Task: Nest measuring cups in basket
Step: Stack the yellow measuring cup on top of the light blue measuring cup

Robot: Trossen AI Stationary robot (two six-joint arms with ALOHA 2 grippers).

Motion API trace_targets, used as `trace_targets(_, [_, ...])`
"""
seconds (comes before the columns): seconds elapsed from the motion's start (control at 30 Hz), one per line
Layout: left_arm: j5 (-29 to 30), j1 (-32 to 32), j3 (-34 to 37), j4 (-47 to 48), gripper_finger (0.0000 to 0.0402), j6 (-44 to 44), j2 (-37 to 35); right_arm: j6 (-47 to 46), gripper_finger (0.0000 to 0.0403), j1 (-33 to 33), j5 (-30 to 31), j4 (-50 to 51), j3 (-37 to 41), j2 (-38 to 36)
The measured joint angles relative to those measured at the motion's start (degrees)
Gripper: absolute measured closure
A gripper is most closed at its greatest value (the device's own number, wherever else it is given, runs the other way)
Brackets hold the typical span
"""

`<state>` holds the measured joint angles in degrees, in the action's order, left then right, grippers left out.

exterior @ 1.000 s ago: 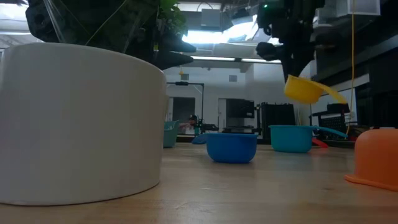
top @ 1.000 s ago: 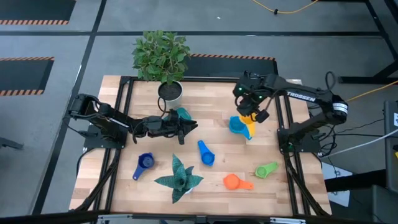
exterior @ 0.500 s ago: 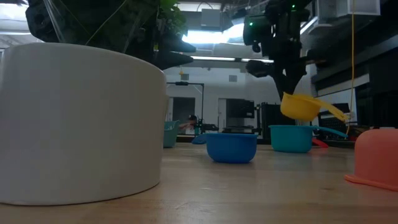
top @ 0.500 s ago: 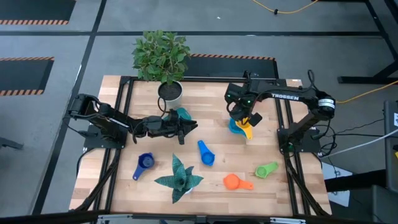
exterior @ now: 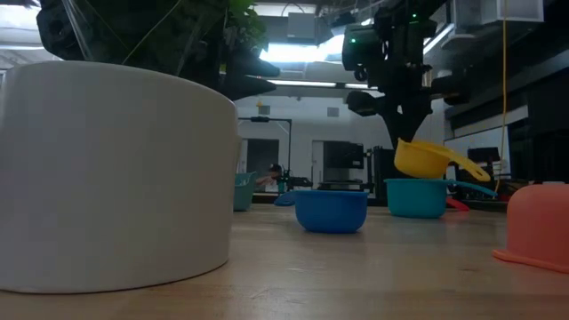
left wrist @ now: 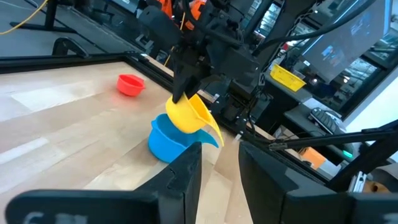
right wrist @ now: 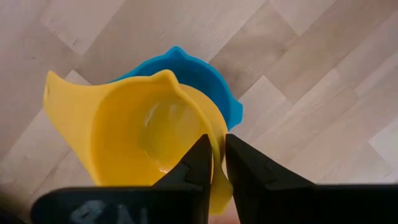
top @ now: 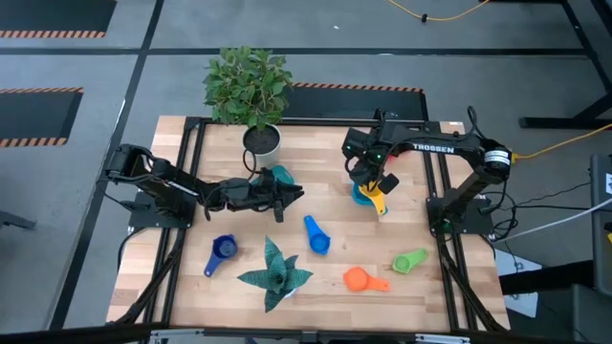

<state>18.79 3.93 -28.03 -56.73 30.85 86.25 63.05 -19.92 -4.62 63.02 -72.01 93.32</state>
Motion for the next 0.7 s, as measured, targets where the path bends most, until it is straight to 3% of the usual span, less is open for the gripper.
trace_targets(0.7, [0.0, 0.0, 0.0, 1.0, 0.0302, 0.0, 0.0, -5.8, 0.0351, 0.0, 0.0, -0.5, 0.0, 0.0])
